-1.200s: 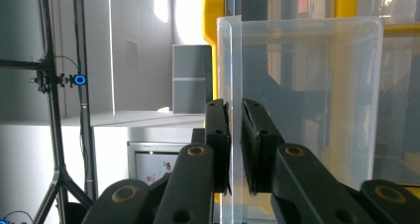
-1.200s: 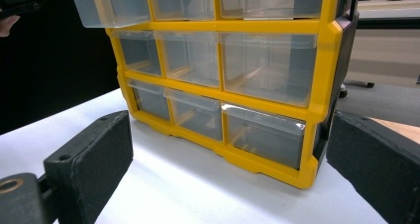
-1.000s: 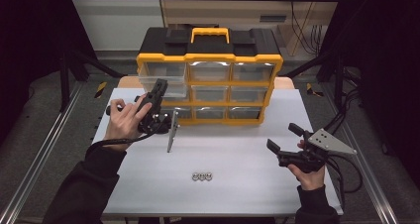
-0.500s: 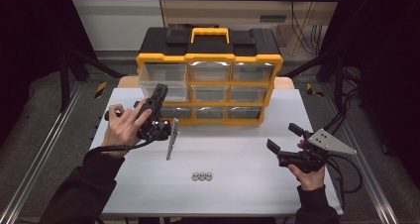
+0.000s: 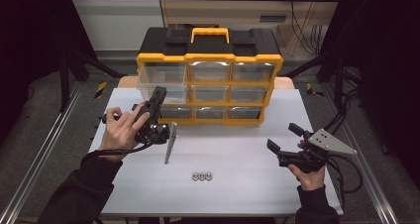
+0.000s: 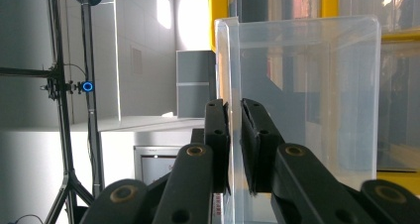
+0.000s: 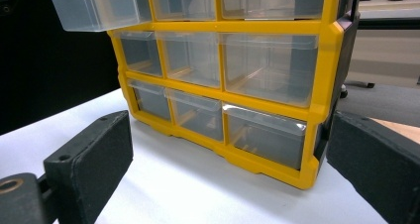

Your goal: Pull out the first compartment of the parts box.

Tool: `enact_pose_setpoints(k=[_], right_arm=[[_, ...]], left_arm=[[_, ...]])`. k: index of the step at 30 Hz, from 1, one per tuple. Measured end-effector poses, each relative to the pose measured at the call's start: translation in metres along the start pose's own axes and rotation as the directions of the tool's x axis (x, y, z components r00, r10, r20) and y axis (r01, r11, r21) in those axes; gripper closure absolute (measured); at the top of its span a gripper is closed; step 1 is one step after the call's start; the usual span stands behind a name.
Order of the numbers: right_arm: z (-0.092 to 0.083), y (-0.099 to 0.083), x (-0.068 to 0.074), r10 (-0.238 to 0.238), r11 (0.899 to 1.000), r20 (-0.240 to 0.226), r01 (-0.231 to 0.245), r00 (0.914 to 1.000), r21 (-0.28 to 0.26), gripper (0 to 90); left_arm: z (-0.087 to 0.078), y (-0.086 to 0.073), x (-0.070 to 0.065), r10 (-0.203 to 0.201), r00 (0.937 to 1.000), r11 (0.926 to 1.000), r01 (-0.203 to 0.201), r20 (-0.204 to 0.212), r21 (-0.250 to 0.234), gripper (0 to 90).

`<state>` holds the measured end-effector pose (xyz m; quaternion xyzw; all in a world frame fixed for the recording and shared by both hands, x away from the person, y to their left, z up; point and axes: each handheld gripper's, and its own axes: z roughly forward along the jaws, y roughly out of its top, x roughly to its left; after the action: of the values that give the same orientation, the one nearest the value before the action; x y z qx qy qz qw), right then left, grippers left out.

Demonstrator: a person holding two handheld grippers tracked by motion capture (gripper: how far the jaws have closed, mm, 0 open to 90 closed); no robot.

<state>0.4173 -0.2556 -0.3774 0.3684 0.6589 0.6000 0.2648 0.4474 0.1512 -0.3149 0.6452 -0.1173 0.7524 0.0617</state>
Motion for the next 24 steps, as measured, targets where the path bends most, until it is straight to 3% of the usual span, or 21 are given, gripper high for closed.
enact_pose_setpoints(k=[2, 7, 13, 17, 19, 22, 23, 24], right_arm=[[0.000, 0.000, 0.000, 0.001, 1.000, 0.002, -0.001, 1.0000, 0.002, 4.5], [0.000, 0.000, 0.000, -0.006, 1.000, 0.004, 0.006, 1.0000, 0.004, 4.5], [0.000, 0.000, 0.000, -0.007, 1.000, 0.004, 0.007, 1.0000, 0.004, 4.5], [0.001, -0.001, 0.000, -0.006, 1.000, 0.004, 0.006, 1.0000, 0.004, 4.4], [0.001, -0.001, 0.000, 0.000, 1.000, 0.005, 0.000, 1.0000, 0.003, 4.4], [0.001, 0.000, 0.000, 0.000, 1.000, 0.005, 0.000, 1.0000, 0.006, 4.4], [0.001, -0.001, 0.000, -0.002, 1.000, 0.005, 0.002, 1.0000, 0.002, 4.3], [0.001, -0.001, 0.000, -0.003, 1.000, 0.005, 0.003, 1.0000, 0.002, 4.3]], left_arm=[[-0.001, 0.001, 0.003, 0.006, 0.9997, 0.9999, -0.007, 0.023, 0.014, 79.8], [-0.001, -0.001, 0.006, -0.044, 0.9978, 0.9990, 0.044, 0.049, 0.003, 66.2], [-0.003, -0.003, 0.011, -0.134, 0.9859, 0.9902, 0.138, 0.099, -0.025, 48.6], [-0.004, -0.005, 0.013, -0.192, 0.9734, 0.9796, 0.198, 0.125, -0.034, 38.6], [-0.005, -0.006, 0.015, -0.230, 0.9604, 0.9715, 0.236, 0.157, -0.021, 36.3], [-0.006, -0.009, 0.018, -0.300, 0.9323, 0.9509, 0.309, 0.202, -0.014, 30.0], [-0.006, -0.010, 0.019, -0.311, 0.9260, 0.9465, 0.322, 0.213, -0.017, 28.8], [-0.006, -0.011, 0.019, -0.347, 0.9094, 0.9312, 0.363, 0.230, -0.032, 27.4]])
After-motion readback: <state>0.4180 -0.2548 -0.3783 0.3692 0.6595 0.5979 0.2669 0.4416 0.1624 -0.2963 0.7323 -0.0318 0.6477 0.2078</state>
